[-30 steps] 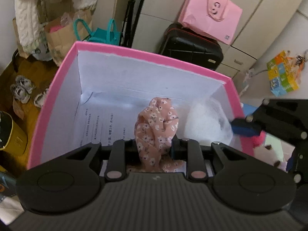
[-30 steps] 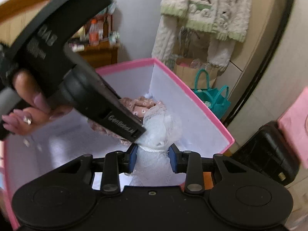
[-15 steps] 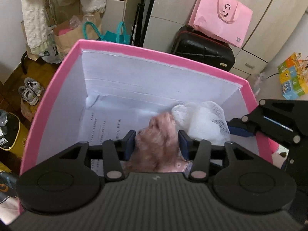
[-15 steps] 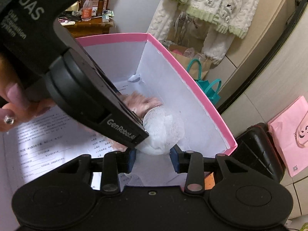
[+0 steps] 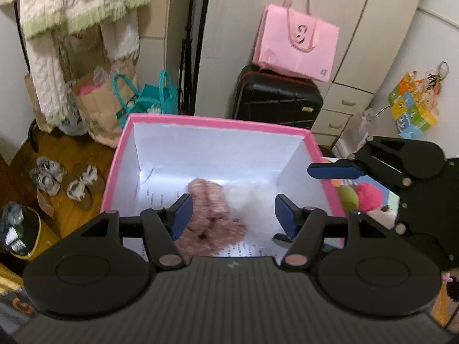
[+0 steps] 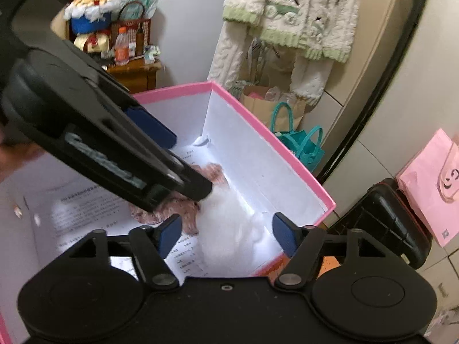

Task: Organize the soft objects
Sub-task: 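Open both grippers to drop the scrunchie and bath puff into the box, then move the left gripper back to the blue wet-wipe pack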

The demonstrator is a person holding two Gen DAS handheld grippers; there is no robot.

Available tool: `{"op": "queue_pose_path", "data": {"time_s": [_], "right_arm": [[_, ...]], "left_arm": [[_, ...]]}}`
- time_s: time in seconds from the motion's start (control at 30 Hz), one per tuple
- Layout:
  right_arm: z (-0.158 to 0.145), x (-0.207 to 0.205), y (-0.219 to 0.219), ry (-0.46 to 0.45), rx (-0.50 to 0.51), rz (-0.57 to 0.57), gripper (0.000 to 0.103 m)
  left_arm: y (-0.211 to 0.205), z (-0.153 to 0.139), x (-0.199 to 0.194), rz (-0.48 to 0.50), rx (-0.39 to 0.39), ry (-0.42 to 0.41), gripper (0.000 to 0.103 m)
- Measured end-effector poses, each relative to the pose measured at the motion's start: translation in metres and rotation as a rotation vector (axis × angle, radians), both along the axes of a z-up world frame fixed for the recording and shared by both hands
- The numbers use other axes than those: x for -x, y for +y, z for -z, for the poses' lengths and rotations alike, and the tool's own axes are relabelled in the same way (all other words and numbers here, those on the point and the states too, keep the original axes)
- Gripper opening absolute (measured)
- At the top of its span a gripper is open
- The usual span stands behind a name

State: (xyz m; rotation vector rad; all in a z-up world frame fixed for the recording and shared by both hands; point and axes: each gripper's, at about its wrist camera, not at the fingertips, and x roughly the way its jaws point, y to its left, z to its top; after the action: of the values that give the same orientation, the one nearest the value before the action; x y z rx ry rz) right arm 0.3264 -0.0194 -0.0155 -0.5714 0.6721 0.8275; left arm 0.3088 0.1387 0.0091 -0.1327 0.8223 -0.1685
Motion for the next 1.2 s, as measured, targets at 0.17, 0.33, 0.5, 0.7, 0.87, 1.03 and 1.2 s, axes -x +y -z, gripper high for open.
{"op": "queue_pose_path", "data": {"time_s": [0.17,0.33,0.5,0.7,0.87,1.03,1.2], "right_arm": [[-0.012,0.011,-0.012,0.015,-0.045,0.019,0.077],[-0.029,0.037,-0.025,0.017,-0.076,0.022,0.077],[-0.045,0.061,-0.034,0.006,-0.101,0.026,0.077],[-0.058,0.099,-0.051,-0.025,-0.153,0.027,0.077],[-0.065,0.133,-0.065,-0.054,-0.188,0.036,0.077],[-0.066,0.156,-0.077,-0.061,-0.244,0.076,0.078],[-0.063,0.171,-0.086,-0.104,-0.300,0.151,0.081]], "left_arm": [[-0.010,-0.016,0.025,0.051,-0.029,-0.026,0.062],[-0.018,-0.028,0.047,0.089,-0.041,-0.026,0.062],[-0.024,-0.039,0.073,0.110,-0.052,-0.052,0.062],[-0.035,-0.047,0.106,0.130,-0.071,-0.085,0.063],[-0.040,-0.050,0.135,0.133,-0.071,-0.124,0.067],[-0.041,-0.052,0.162,0.109,-0.046,-0.185,0.073],[-0.038,-0.047,0.182,0.070,-0.010,-0.239,0.078]]}}
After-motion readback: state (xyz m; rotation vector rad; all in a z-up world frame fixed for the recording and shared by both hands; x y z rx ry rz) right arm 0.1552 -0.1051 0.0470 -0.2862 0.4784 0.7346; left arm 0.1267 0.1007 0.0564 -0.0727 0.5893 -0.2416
